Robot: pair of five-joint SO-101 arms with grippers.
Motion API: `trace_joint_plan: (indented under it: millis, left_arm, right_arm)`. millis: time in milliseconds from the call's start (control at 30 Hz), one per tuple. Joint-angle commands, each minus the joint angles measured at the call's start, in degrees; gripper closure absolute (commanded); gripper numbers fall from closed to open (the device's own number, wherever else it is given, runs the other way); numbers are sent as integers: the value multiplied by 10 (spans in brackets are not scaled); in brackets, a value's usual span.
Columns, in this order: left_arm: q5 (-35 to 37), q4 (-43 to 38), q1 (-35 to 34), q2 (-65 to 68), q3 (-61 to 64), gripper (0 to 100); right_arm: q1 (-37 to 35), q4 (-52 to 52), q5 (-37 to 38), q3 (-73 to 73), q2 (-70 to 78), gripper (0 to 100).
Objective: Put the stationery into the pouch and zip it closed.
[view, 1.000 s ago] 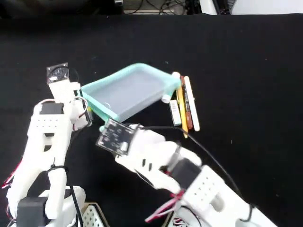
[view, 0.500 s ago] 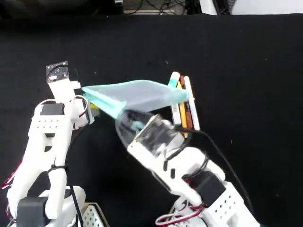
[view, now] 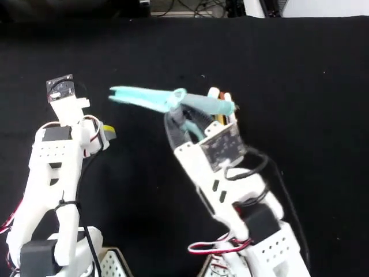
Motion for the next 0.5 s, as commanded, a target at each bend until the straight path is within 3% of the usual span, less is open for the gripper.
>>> trace_joint_plan:
  millis: [0,233,467]
  left_arm:
    - [1,-11,-24,-5,-9,715]
    - [1,-11,-87,-5,-19,715]
    - [1,-11,-95,-5,-19,715]
  right_arm:
    - [28,73,-4,-151,68,985]
    - [26,278,-4,-435,318,985]
    - [15,374,4,-651,431,985]
